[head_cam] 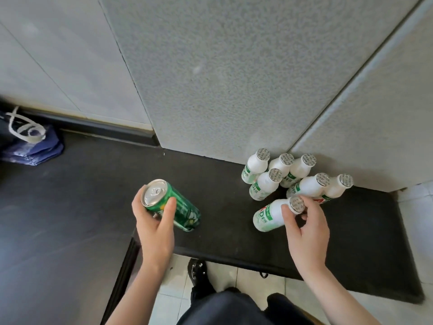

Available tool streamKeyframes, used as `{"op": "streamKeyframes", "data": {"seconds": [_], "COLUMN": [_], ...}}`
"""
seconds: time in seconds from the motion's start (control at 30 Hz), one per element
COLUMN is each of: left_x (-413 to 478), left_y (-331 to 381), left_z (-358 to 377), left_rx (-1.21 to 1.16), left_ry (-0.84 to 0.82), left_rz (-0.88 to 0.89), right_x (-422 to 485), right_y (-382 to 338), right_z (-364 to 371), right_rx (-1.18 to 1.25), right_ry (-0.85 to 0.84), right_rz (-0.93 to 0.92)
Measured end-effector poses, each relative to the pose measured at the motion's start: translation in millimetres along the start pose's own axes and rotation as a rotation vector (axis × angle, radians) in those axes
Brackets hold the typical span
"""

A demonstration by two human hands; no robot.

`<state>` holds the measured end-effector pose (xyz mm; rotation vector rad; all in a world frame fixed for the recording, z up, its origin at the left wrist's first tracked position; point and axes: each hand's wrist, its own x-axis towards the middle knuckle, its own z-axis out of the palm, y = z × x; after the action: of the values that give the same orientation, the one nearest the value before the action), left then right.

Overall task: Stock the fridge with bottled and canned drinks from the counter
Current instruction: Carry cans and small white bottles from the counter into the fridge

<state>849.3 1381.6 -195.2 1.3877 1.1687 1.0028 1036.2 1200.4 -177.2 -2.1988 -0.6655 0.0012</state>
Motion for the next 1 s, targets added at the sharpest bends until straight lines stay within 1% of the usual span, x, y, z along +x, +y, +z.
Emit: {"op": "streamKeyframes", "data": {"seconds": [0.1,0.2,0.37,0.47,0.53,0.6,0.7,0.77,1.0], "left_x": [-27.9,-54.4,-109.4,-151.1,-183.5,-221.0,-282.9,-322.6,-434.2], "left_y": [1.2,4.4,10.1,6.9,2.1,-5.1,-21.6,-28.7,-43.1], "left_z": [-9.6,-22.9,-51.6,-74.7,-92.1,-112.8,-142.3,-159.7,-208.8], "left_rx": [-0.051,-0.054,-0.118,-0.098,-0.067,-0.051,-0.067,-0.071,-0.094], "left_ry": [0.004,0.024,0.158,0.259,0.368,0.506,0.711,0.833,1.219], "left_rz": [-0.066,-0.073,-0.111,-0.130,-0.139,-0.163,-0.246,-0.302,-0.415], "right_x": [-4.8,-10.9,-30.1,-52.2,-72.3,-98.1,-142.2,-172.9,-281.7], "right_y": [-8.2,-19.1,-38.1,-47.0,-54.1,-63.1,-78.1,-90.2,-134.9], "right_z": [1.1,2.3,5.0,14.7,25.0,37.2,50.3,53.4,54.1], "right_rx": [0.034,0.085,0.215,0.285,0.329,0.358,0.380,0.393,0.368], "right_ry": [-0.094,-0.200,-0.358,-0.461,-0.560,-0.696,-0.908,-1.020,-1.401], "right_rz": [-0.086,-0.211,-0.357,-0.460,-0.522,-0.586,-0.672,-0.717,-0.911]}}
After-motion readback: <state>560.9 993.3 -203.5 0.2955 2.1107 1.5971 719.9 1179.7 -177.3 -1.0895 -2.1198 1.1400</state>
